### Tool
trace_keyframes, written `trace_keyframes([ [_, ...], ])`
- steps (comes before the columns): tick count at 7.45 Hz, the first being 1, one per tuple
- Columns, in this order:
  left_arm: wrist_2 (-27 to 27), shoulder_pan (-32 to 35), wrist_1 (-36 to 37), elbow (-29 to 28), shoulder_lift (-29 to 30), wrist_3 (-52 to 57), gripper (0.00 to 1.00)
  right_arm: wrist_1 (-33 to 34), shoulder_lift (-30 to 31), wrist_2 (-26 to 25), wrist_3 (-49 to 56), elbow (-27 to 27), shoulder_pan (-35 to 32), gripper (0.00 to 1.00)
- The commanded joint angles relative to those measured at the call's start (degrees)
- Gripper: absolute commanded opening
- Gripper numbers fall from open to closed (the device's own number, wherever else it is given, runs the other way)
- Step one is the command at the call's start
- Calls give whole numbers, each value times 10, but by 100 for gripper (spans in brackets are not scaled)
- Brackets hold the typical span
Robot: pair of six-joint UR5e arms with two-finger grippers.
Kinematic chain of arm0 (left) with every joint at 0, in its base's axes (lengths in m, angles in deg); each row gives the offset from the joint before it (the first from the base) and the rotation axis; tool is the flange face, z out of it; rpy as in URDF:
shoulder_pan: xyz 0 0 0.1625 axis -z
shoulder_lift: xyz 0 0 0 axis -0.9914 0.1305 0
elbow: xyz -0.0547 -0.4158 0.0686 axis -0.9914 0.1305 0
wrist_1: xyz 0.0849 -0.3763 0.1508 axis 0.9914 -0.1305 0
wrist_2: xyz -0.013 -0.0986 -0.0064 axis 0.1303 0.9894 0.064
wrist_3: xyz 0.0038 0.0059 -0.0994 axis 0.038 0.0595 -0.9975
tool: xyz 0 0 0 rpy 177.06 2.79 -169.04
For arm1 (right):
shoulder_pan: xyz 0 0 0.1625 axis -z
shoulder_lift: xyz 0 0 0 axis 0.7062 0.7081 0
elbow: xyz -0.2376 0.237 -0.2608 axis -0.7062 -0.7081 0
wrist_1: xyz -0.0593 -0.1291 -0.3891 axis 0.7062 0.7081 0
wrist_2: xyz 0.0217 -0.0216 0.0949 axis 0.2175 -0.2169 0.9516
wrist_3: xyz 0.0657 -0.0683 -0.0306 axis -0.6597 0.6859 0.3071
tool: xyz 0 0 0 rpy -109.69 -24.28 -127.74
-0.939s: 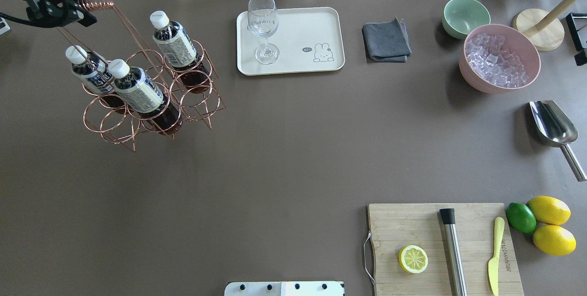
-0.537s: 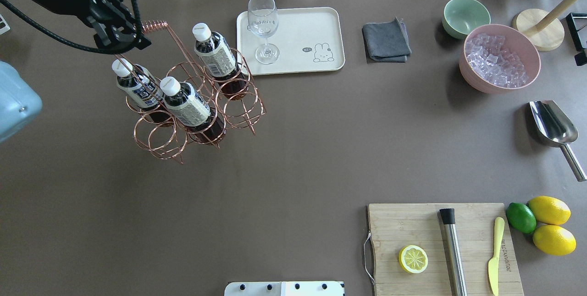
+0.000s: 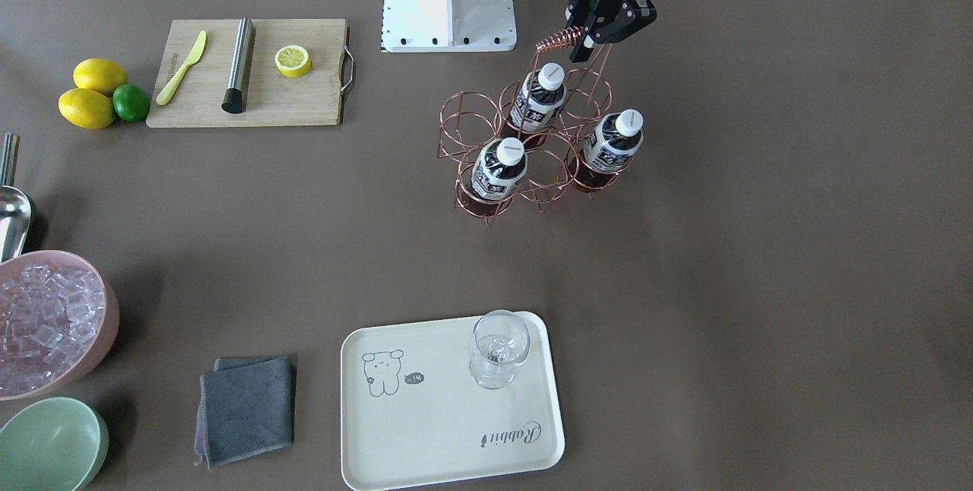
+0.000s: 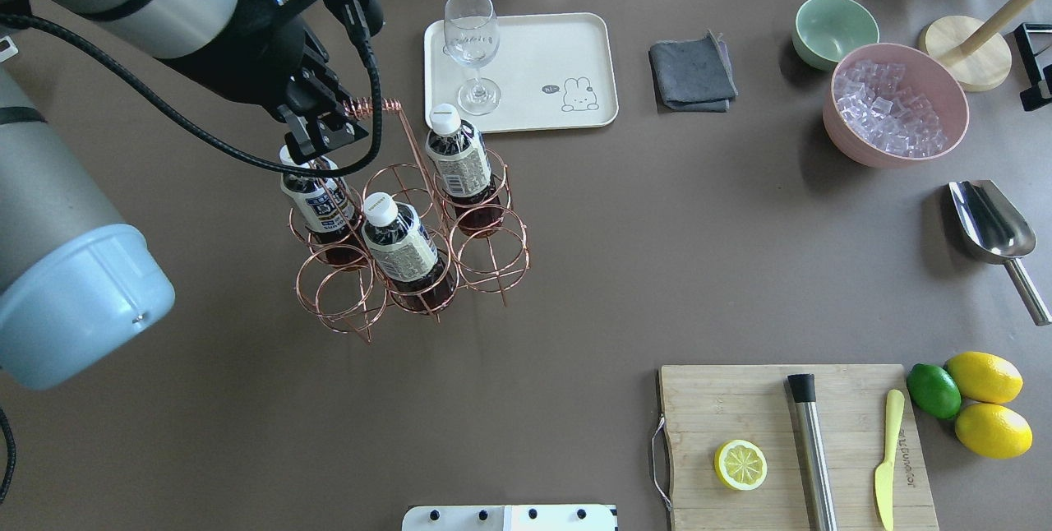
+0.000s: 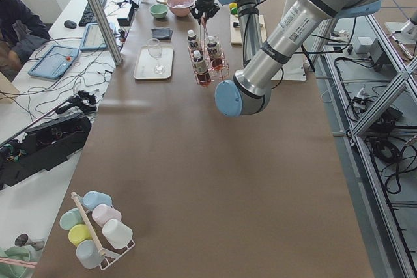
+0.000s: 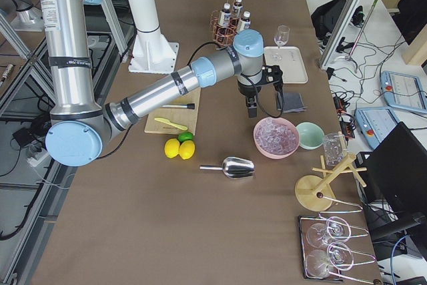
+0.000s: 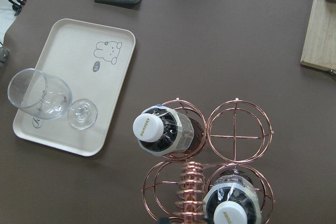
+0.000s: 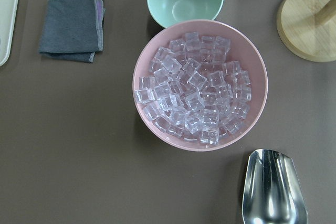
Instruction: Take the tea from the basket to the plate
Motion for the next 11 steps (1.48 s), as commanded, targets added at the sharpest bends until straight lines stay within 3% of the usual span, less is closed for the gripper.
trace_keyframes([
  [1, -44, -52, 1, -22, 42, -9, 0, -81, 0, 0, 17, -2, 12, 100],
  [4, -81, -98, 5, -72, 91, -35, 0, -190, -34, -11, 14, -28, 74, 100],
  [6, -102, -117, 14, -98, 113, -34, 0, -345, -36, -11, 3, -69, 76, 100],
  [8, -115, -124, 20, -106, 116, -17, 0, -399, -75, -53, -20, -73, 100, 100],
  [9, -121, -125, 25, -106, 116, -2, 0, -432, -96, -99, -70, -72, 144, 100],
  [11, -133, -136, 26, -107, 116, -2, 0, -533, -98, -261, -160, -72, 271, 100],
])
